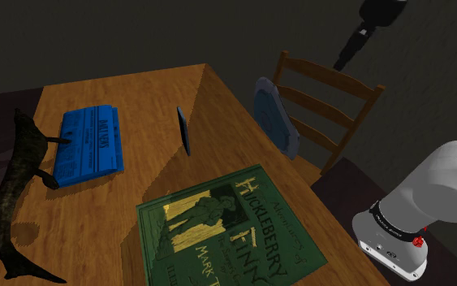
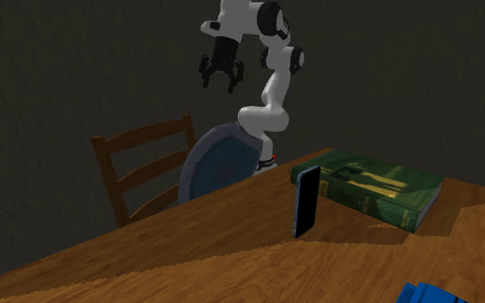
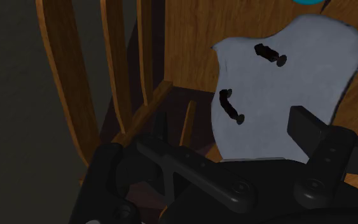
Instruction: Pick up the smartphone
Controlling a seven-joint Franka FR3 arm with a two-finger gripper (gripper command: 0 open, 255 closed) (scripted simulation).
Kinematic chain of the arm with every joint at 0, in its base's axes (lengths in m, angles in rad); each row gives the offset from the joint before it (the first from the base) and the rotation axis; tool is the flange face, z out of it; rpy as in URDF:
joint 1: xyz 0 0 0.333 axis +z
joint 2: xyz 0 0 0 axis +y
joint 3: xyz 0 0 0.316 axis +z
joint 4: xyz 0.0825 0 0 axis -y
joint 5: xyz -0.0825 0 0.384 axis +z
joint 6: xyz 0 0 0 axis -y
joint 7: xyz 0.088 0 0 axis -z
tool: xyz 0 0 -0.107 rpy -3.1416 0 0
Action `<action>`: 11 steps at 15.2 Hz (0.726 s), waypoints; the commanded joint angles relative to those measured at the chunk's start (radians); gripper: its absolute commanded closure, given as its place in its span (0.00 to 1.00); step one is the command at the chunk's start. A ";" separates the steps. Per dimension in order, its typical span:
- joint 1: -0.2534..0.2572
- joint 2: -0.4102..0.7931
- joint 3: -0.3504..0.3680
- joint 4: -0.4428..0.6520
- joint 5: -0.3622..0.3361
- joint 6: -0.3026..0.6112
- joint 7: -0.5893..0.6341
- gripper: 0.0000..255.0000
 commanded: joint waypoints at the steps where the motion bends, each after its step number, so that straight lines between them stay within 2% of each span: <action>1: 0.000 0.000 0.000 0.000 0.000 0.000 0.000 0.00; 11: -0.012 0.258 0.223 0.136 0.100 0.036 0.338 0.00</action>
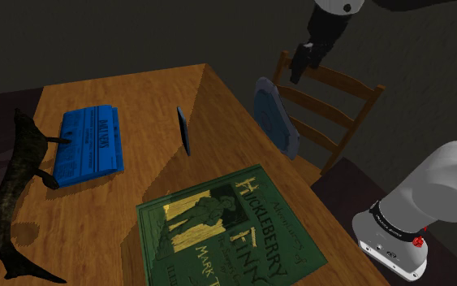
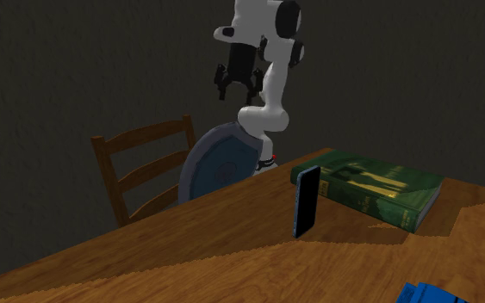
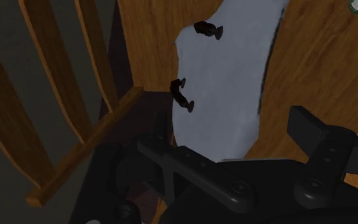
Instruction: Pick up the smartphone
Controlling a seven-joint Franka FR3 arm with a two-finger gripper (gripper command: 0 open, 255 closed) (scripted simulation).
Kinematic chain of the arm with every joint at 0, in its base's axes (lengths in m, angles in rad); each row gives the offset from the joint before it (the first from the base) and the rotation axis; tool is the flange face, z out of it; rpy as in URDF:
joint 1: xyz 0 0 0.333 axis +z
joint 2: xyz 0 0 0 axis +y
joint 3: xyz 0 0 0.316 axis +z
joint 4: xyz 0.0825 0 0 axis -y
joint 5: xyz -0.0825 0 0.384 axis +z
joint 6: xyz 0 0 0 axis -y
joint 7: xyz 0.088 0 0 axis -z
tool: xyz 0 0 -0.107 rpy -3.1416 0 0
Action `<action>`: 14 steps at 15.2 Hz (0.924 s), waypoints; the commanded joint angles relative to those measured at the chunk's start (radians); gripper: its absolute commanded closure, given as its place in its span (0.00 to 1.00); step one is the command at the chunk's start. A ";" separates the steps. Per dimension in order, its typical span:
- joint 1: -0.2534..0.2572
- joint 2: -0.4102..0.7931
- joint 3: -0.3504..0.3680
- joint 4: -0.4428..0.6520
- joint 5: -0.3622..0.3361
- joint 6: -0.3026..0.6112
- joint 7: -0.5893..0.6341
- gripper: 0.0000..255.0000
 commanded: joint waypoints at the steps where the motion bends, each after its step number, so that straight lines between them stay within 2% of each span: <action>1: -0.004 0.062 0.047 0.039 0.013 0.007 0.075 0.00; 8: -0.025 0.317 0.190 0.229 0.001 0.016 0.321 0.00; 14: -0.011 0.586 0.288 0.454 -0.081 -0.007 0.547 0.00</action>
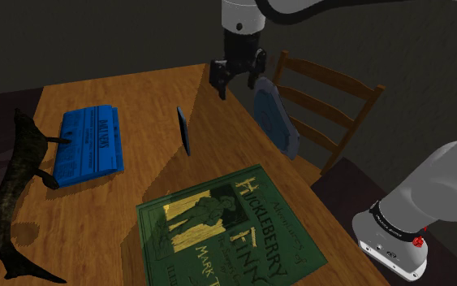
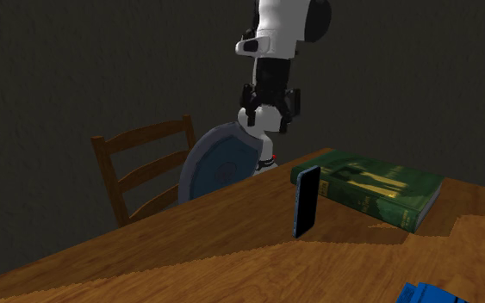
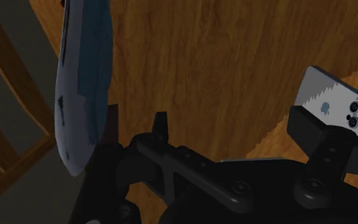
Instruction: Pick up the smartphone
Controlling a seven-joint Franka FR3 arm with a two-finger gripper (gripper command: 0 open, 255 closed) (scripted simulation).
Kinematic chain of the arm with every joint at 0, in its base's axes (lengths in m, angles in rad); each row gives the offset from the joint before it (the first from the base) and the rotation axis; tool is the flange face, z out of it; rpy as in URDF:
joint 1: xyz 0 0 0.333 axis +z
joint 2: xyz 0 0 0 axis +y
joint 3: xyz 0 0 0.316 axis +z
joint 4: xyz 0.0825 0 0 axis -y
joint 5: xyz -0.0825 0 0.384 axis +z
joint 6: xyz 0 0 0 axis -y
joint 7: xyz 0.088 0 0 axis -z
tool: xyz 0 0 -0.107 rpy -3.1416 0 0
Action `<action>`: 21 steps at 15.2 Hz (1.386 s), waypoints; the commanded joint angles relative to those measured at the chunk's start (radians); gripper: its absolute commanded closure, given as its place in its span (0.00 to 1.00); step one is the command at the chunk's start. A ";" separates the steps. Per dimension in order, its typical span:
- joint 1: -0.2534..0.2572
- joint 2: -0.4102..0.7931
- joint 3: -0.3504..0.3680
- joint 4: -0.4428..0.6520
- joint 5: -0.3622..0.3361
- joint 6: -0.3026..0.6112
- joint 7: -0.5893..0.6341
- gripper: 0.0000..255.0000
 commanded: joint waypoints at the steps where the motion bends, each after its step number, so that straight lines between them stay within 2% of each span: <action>1: 0.014 0.104 0.027 0.091 -0.040 -0.014 0.080 0.00; 6: 0.102 0.362 0.047 0.352 -0.144 -0.081 0.248 0.00; 9: 0.183 0.528 0.034 0.557 -0.201 -0.146 0.324 0.00; 12: 0.288 0.713 0.006 0.829 -0.251 -0.242 0.372 0.00; 19: 0.251 0.681 0.007 0.676 -0.239 -0.125 0.380 0.00; 21: 0.248 0.680 0.007 0.665 -0.238 -0.116 0.380 0.00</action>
